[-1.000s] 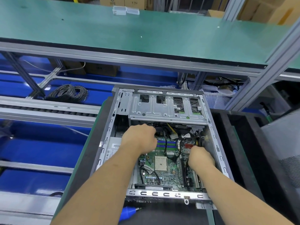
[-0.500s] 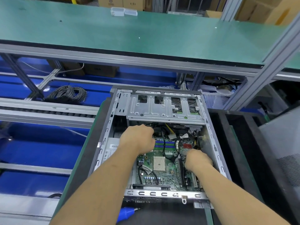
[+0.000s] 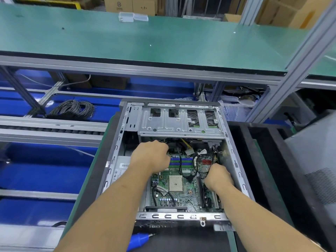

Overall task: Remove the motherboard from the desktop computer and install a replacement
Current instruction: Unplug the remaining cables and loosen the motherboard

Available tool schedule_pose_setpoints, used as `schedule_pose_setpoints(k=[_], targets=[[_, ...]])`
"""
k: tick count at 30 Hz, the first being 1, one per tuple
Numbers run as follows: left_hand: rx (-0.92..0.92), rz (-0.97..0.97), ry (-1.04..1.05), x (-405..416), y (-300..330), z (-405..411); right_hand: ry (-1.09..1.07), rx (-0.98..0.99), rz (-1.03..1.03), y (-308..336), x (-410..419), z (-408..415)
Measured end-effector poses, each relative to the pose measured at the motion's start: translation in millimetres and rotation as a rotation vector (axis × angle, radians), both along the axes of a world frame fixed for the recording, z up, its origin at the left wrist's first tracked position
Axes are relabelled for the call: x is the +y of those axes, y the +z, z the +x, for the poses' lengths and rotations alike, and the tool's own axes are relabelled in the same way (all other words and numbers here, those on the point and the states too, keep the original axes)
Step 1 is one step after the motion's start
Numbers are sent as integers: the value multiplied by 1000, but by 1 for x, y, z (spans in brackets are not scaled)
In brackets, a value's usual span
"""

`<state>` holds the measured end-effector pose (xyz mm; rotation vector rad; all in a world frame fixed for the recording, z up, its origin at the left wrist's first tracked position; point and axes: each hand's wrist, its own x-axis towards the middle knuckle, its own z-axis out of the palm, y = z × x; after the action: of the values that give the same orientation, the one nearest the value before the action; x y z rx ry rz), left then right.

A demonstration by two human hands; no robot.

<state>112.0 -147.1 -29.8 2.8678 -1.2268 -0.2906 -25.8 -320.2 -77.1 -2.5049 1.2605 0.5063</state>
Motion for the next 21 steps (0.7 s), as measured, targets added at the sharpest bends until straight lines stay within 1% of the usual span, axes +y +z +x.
schedule_pose_setpoints(k=[8,12,21], targets=[[8,1,0,0,-1,1,-43,-30,31,0,-2,1],[-1,4,-5,0,1,0,-28,-33,23,2,-2,-2],[7,17,2,0,3,-1,46,53,16,-3,-4,3]])
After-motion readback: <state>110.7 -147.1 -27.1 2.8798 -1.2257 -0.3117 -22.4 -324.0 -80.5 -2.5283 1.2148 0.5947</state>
